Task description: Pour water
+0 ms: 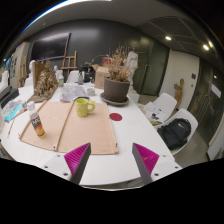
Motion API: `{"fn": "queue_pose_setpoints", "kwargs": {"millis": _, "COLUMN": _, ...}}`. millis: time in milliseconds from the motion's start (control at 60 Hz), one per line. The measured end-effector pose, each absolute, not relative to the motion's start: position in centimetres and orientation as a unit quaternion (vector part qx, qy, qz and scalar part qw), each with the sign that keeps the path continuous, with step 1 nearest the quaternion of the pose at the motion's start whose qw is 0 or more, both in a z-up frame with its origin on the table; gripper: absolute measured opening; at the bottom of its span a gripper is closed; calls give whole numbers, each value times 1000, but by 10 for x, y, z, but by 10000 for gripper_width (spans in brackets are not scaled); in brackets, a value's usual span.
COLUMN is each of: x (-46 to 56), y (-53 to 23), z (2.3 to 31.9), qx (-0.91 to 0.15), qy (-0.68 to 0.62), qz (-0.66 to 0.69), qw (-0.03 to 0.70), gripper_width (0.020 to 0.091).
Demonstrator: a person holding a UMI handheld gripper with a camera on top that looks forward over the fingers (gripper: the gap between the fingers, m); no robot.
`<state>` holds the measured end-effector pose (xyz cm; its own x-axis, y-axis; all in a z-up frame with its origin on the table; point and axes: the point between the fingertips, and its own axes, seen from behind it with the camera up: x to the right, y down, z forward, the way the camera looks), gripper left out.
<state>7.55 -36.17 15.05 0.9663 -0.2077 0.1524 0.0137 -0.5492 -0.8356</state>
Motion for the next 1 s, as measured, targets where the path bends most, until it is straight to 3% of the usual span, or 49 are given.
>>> {"fn": "queue_pose_setpoints", "kwargs": {"millis": 83, "x": 51, "y": -356, "z": 150, "qx": -872, "qy": 38, "qz": -94, "qw": 478, "gripper_width": 860}}
{"fn": "queue_pose_setpoints", "kwargs": {"millis": 433, "x": -185, "y": -284, "z": 103, "qx": -864, "qy": -35, "qz": 1, "qw": 503, "gripper_width": 857}}
{"fn": "queue_pose_setpoints", "kwargs": {"millis": 733, "x": -255, "y": -186, "z": 58, "qx": -850, "qy": -22, "qz": 16, "qw": 526, "gripper_width": 850}}
{"fn": "queue_pose_setpoints", "kwargs": {"millis": 783, "x": -259, "y": -173, "z": 52, "qx": -848, "qy": -15, "qz": 18, "qw": 530, "gripper_width": 807}}
{"fn": "queue_pose_setpoints", "kwargs": {"millis": 967, "x": -262, "y": -147, "z": 48, "qx": -836, "qy": -12, "qz": 12, "qw": 549, "gripper_width": 442}}
{"fn": "queue_pose_setpoints", "kwargs": {"millis": 1000, "x": -263, "y": -146, "z": 49, "qx": -835, "qy": -12, "qz": 11, "qw": 550, "gripper_width": 439}}
